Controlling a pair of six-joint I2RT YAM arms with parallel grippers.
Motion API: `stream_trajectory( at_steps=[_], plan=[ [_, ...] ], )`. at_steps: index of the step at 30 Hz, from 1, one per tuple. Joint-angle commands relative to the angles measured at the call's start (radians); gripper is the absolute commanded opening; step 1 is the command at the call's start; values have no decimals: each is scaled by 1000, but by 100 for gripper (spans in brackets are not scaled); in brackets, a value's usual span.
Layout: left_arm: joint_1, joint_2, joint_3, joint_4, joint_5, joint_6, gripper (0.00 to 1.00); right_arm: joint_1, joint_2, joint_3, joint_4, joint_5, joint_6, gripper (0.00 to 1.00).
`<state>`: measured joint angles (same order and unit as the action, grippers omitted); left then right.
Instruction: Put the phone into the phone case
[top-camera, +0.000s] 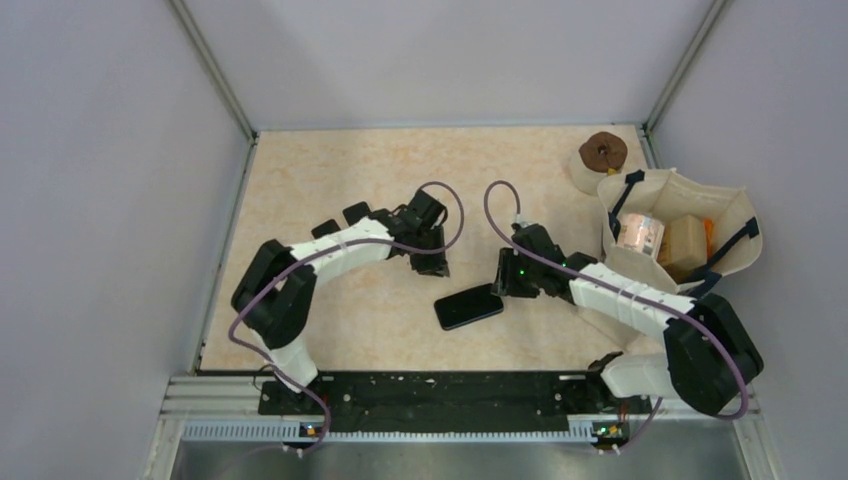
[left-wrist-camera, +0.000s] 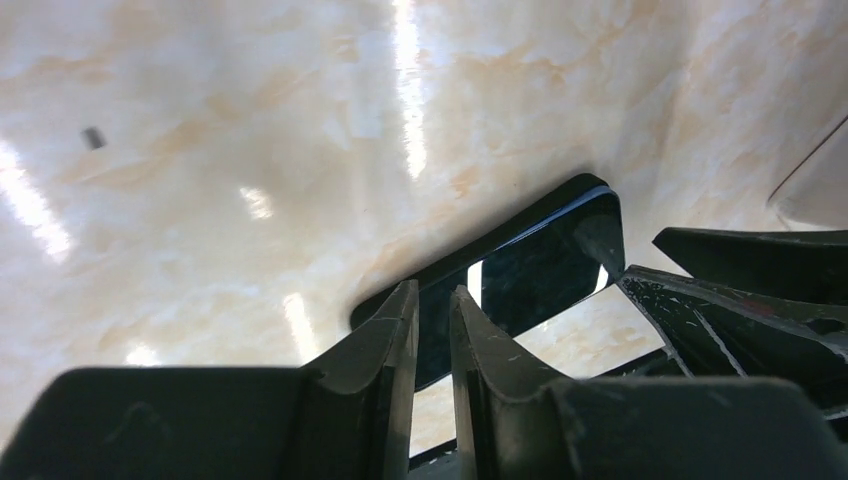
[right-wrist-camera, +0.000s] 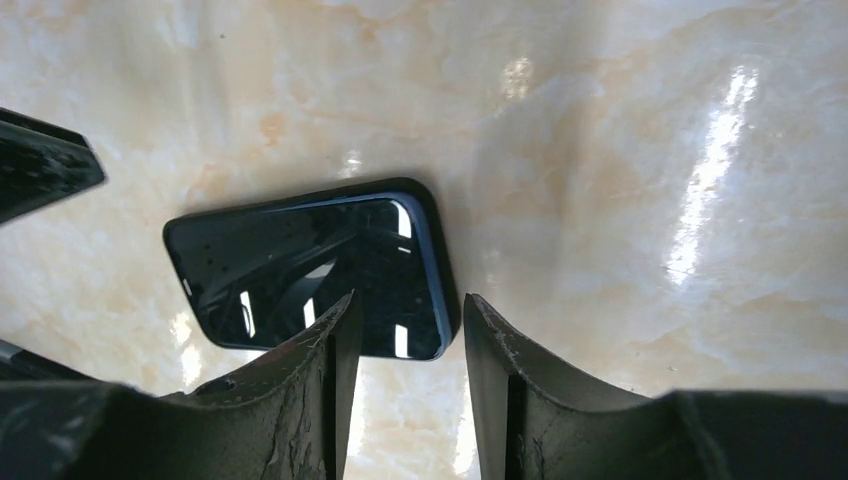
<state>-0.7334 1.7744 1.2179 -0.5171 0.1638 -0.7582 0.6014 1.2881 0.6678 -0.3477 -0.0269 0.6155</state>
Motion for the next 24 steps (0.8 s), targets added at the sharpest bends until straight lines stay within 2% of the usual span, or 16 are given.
stream_trajectory(
  at_steps=[1, 6, 11, 20, 24],
  plan=[
    [19, -139, -90, -13, -75, -26, 24, 53, -23, 2, 11, 22, 32, 40],
    [19, -203, -197, 20, -55, -49, 24, 91, 35, 30, -39, 106, 36, 32],
    [19, -235, -272, 56, -19, -61, 24, 93, 34, 34, -85, 159, 16, 32],
    [14, -217, -309, 103, 22, -67, 23, 167, 81, 44, -102, 164, 41, 27],
    [12, -209, -308, 108, 30, -64, 23, 191, 89, 26, -108, 167, 67, 18]
  ],
)
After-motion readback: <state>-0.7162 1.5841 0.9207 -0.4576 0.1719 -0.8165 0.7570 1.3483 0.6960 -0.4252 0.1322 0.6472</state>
